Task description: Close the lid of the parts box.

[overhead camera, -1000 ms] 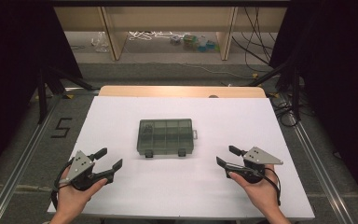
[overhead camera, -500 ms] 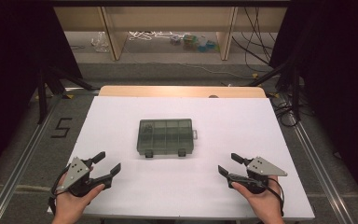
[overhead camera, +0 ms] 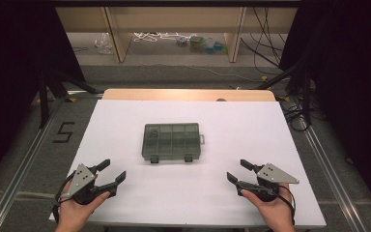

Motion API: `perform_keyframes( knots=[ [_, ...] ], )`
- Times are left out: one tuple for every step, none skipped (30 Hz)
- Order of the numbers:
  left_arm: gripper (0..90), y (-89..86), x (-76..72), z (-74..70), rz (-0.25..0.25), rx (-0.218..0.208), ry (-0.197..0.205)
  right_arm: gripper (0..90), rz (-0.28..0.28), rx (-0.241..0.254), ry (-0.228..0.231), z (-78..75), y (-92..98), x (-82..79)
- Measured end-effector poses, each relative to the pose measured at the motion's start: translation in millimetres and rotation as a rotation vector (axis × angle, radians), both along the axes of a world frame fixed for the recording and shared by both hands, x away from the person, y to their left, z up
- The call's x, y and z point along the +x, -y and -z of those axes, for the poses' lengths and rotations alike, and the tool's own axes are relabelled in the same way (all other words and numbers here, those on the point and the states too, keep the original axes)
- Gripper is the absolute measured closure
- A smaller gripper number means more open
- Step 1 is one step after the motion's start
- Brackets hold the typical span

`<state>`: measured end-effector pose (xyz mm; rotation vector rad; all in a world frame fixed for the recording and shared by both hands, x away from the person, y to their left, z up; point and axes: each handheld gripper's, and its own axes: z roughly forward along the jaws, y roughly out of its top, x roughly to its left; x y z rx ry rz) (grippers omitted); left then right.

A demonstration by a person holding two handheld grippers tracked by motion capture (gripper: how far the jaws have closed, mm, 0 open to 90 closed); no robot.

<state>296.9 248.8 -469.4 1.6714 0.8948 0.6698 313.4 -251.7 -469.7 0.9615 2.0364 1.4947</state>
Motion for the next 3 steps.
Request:
perform_keyframes(
  knots=[
    [27.5, -0.1, 0.2, 0.1, 0.001, -0.001, 0.000, 31.0, 0.002, 0.001, 0.003, 0.1, 0.0, 0.2],
    [27.5, 0.0, 0.3, 0.4, -0.001, -0.003, -0.002, 31.0, 0.001, 0.003, 0.002, 0.0, 0.1, 0.0],
    [27.5, -0.2, 0.7, 0.6, 0.000, 0.001, -0.001, 31.0, -0.001, 0.007, 0.004, 0.1, 0.0, 0.1]
  ],
)
